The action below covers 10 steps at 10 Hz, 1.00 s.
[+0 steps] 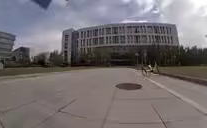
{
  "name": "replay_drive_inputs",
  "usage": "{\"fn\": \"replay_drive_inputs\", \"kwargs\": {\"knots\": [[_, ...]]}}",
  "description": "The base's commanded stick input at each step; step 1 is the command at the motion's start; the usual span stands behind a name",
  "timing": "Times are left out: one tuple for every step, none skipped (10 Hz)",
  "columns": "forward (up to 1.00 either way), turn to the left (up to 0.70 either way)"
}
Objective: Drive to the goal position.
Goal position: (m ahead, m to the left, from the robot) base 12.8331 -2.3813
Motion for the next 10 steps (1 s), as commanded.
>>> {"fn": "replay_drive_inputs", "kwargs": {"knots": [[0.7, 0.35], [0.7, 0.35], [0.7, 0.35], [0.7, 0.25], [0.7, 0.15], [0.7, 0.05], [0.7, 0.0], [0.7, 0.0], [0.7, 0.0], [0.7, 0.0]]}}
